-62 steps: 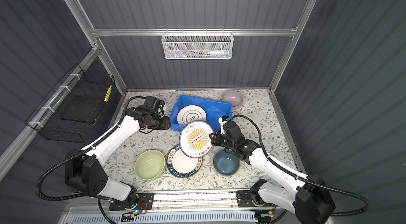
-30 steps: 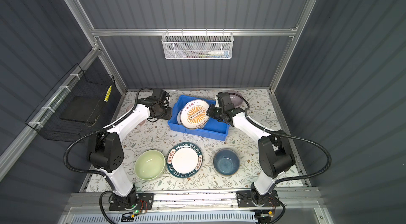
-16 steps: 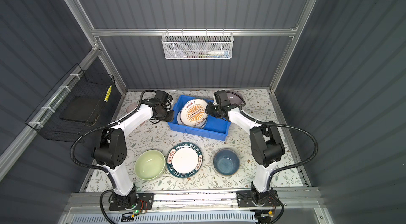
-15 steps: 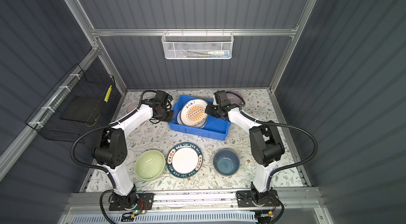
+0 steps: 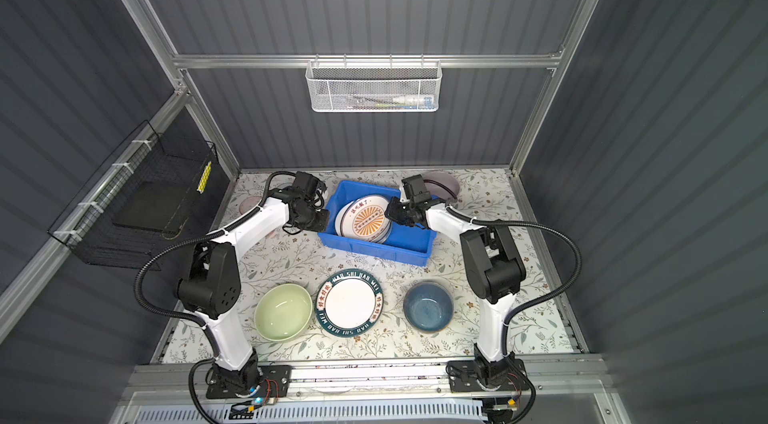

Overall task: Place the mixed dishes into the plastic bin
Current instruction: 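Lower the sunburst plates into the blue bin with both grippers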

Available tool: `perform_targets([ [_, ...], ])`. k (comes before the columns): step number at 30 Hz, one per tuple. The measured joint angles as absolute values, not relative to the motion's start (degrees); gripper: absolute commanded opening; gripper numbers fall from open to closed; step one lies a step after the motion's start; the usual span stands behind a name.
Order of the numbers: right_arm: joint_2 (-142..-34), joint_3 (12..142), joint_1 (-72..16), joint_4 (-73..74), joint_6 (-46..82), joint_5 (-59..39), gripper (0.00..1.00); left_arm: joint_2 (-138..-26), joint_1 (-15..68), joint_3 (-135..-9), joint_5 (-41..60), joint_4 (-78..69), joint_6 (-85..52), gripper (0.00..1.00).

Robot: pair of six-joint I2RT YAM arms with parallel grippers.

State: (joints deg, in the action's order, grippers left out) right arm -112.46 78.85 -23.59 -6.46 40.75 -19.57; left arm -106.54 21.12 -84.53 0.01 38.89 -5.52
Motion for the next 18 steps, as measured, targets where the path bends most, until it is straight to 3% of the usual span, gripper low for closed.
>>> perform_targets([
  [6,-112.88,78.85,-23.59,-5.3,41.41,-20.86,0.18,-106.54,21.1,-84.53,0.03,38.89,-5.54,0.13],
  [18,-113.84,80.97,-24.49,-9.04,39.35,-18.35,0.36,-106.48,20.99,-84.31,0.51,38.7,-5.54,0.1],
])
